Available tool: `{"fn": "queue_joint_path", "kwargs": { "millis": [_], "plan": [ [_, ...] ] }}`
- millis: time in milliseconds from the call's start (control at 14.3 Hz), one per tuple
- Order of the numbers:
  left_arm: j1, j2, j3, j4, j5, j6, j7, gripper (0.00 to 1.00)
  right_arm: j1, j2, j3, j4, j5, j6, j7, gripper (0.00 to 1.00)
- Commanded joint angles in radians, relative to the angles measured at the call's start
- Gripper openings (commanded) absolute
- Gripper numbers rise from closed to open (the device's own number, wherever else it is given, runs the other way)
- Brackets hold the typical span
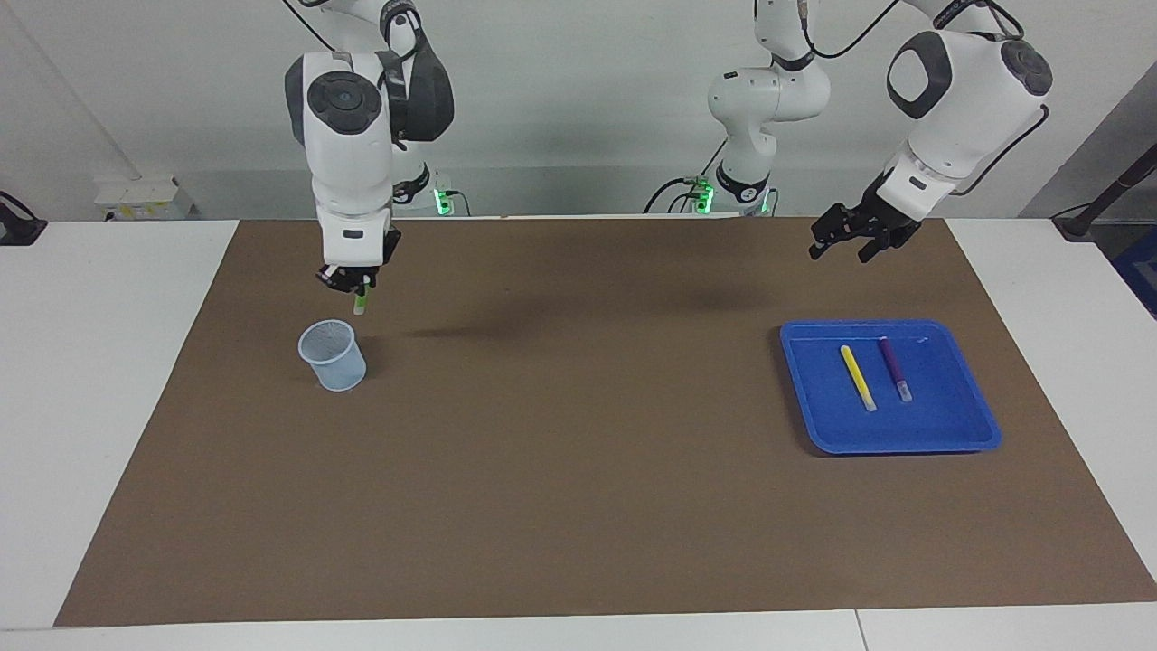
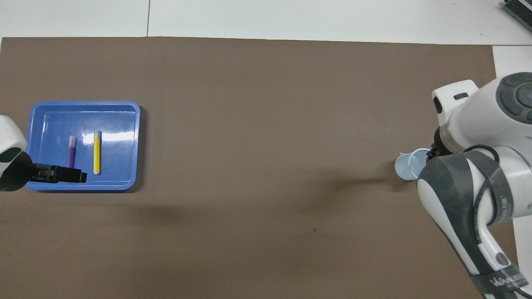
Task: Transfer and insert pens with both arms
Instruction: 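Carry the green pen into the white cup with the right gripper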
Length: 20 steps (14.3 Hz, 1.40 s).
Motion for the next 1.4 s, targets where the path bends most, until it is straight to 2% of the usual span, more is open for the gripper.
{"fn": "queue_joint_path", "kwargs": {
  "millis": [0, 140, 279, 489, 629, 698, 768, 908, 1187, 1327],
  "plan": [
    [0.007, 0.011, -0.007, 0.018, 0.046, 0.024, 0.02, 1.0, -0.042, -0.032, 0.014, -0.091, 0.004, 0.08, -0.004, 0.0],
    [0.027, 0.011, -0.007, 0.001, 0.048, 0.068, 0.017, 1.0, -0.042, -0.032, 0.014, -0.117, 0.076, 0.082, 0.07, 0.0],
    [0.047, 0.026, -0.007, -0.011, 0.048, 0.088, 0.023, 1.0, -0.03, -0.032, 0.014, -0.131, 0.096, 0.085, 0.168, 0.0],
    [0.067, 0.077, -0.005, -0.016, 0.051, 0.134, 0.031, 0.97, -0.042, -0.032, 0.014, -0.166, 0.101, 0.111, 0.171, 0.0],
    [0.099, 0.123, -0.007, -0.017, 0.062, 0.188, 0.065, 0.95, -0.044, -0.032, 0.014, -0.195, 0.112, 0.162, 0.168, 0.36],
    [0.102, 0.137, -0.007, -0.019, 0.062, 0.209, 0.069, 0.95, -0.042, -0.032, 0.014, -0.192, 0.112, 0.159, 0.168, 0.76],
    [0.11, 0.152, -0.007, -0.019, 0.062, 0.222, 0.069, 0.93, -0.044, -0.032, 0.014, -0.188, 0.112, 0.153, 0.167, 1.0],
    [0.11, 0.181, -0.008, -0.017, 0.062, 0.26, 0.069, 0.92, -0.044, -0.038, 0.013, -0.166, 0.159, 0.13, 0.171, 1.0],
    [0.099, 0.25, -0.01, -0.014, 0.06, 0.354, 0.059, 0.92, -0.044, -0.047, 0.009, -0.044, 0.24, -0.026, 0.175, 1.0],
    [0.098, 0.288, -0.012, -0.014, 0.06, 0.386, 0.062, 0.92, -0.044, -0.069, 0.006, -0.022, 0.293, -0.103, 0.178, 1.0]
  ]
}}
